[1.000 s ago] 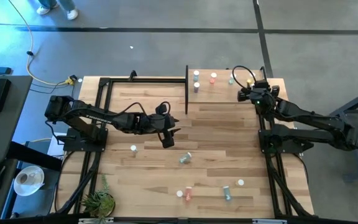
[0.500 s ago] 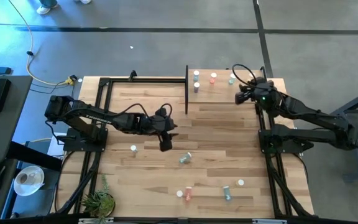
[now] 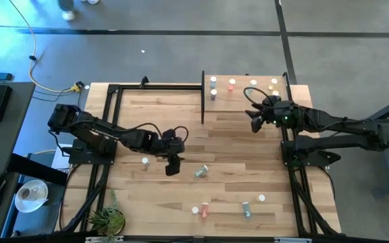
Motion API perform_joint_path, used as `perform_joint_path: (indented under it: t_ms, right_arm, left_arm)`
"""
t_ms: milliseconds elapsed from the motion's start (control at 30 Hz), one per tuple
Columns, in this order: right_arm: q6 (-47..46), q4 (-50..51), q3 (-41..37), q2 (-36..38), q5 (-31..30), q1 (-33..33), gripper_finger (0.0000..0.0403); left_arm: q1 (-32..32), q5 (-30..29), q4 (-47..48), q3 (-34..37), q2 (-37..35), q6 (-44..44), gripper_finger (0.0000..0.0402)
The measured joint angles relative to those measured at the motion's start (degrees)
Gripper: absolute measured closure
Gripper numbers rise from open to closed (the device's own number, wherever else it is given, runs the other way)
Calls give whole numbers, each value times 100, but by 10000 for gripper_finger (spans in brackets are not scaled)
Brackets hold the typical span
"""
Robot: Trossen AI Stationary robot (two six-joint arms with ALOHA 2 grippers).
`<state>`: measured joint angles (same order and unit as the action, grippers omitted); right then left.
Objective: Pick and place medicine bottles onto shelf by color
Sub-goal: Put the left green pill bottle on the shelf aligned with the green pill bottle
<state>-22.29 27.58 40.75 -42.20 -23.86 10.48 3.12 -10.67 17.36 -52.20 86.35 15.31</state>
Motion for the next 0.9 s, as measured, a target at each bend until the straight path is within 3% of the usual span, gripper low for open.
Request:
perform_joint_path:
  t_ms: [400,533,733,900]
  right_arm:
    - [-18,-565,-345,-221,-13,-995,201]
    - [-17,-663,-345,-425,-15,-1137,201]
    - [185,-1042,-345,-828,-32,-1176,201]
    - [434,-1532,-347,-1113,-28,-1174,201]
  left_arm:
    - [642,-247,1353,-162,-133,827,236]
    - [1058,-597,1698,-160,-329,1330,236]
    - [1869,-1294,1977,-57,-573,2516,236]
    - [2404,-1414,2594,-11,-586,3870,236]
